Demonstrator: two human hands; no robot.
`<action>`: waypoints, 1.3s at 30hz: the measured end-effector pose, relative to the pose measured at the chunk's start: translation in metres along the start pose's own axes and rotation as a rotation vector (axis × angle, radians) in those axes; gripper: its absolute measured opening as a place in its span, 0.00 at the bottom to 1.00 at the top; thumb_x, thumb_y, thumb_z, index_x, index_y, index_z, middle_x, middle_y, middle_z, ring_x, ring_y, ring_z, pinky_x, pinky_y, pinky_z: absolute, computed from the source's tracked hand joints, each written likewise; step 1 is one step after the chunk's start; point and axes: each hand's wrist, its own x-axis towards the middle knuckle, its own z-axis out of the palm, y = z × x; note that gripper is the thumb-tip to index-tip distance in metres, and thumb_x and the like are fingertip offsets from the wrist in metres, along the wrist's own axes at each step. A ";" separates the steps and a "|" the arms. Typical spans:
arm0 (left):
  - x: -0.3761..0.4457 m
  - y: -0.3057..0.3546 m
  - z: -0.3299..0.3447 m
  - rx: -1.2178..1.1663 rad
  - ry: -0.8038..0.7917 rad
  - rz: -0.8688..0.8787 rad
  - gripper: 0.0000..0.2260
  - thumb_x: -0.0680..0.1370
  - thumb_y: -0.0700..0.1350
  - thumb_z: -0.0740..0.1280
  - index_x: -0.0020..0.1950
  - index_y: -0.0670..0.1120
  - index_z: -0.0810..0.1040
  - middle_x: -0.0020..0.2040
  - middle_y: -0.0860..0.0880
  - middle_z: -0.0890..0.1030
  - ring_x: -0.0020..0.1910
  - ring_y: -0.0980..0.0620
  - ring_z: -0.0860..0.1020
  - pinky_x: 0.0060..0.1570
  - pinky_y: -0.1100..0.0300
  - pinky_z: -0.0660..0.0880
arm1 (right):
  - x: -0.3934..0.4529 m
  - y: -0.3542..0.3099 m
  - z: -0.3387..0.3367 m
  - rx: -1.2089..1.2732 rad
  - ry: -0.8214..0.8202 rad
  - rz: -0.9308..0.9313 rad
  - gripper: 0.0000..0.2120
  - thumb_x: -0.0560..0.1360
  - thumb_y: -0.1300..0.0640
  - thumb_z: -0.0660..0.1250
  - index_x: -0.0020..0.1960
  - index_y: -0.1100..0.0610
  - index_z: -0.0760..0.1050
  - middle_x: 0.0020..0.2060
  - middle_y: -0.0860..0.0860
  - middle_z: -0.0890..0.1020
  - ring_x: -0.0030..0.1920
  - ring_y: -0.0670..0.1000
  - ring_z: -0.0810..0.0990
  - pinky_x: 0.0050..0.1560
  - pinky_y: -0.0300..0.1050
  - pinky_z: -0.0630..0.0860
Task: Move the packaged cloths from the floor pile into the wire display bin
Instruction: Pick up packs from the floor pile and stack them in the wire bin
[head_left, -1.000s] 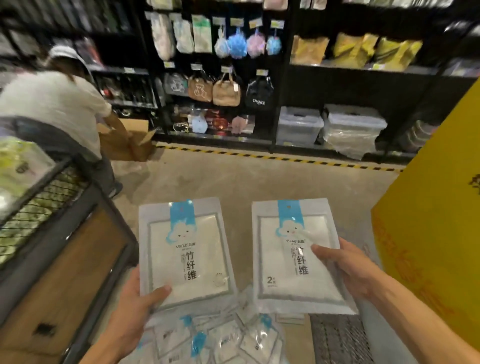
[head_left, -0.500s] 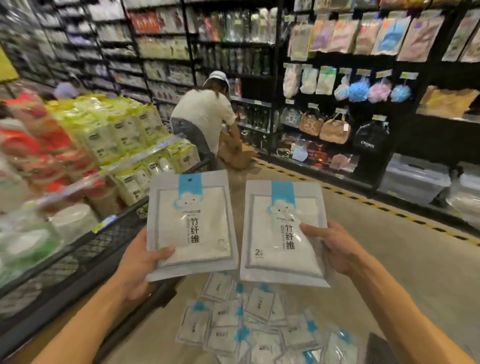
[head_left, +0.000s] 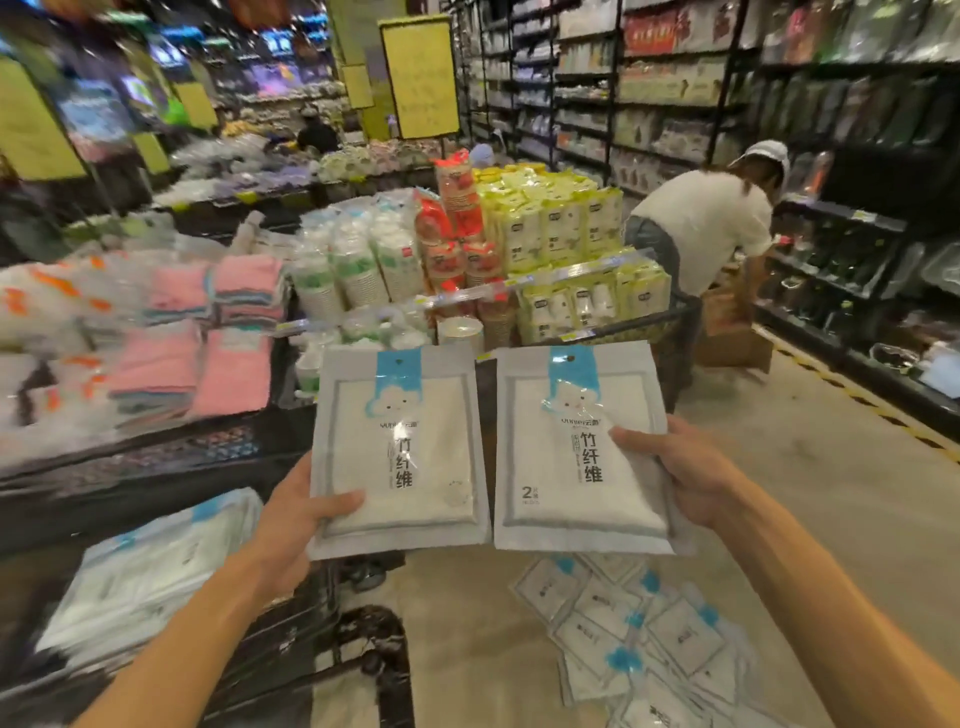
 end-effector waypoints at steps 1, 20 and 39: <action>-0.009 0.002 -0.019 -0.019 0.026 0.006 0.41 0.59 0.42 0.85 0.70 0.50 0.75 0.62 0.46 0.84 0.62 0.41 0.82 0.61 0.41 0.77 | 0.001 0.002 0.021 -0.011 -0.030 0.004 0.20 0.73 0.67 0.73 0.64 0.63 0.79 0.53 0.61 0.87 0.50 0.61 0.88 0.43 0.54 0.86; -0.175 0.008 -0.392 -0.114 0.578 0.076 0.34 0.61 0.32 0.80 0.64 0.49 0.75 0.56 0.43 0.86 0.54 0.39 0.85 0.54 0.41 0.81 | 0.005 0.114 0.473 -0.170 -0.608 0.205 0.21 0.74 0.67 0.71 0.66 0.65 0.76 0.55 0.68 0.84 0.54 0.70 0.85 0.57 0.71 0.80; -0.083 -0.004 -0.530 -0.141 0.859 -0.043 0.31 0.67 0.35 0.76 0.67 0.46 0.72 0.57 0.42 0.85 0.56 0.40 0.84 0.59 0.39 0.79 | 0.163 0.180 0.695 -0.354 -0.846 0.370 0.20 0.76 0.67 0.71 0.67 0.60 0.75 0.56 0.63 0.86 0.55 0.67 0.85 0.61 0.72 0.77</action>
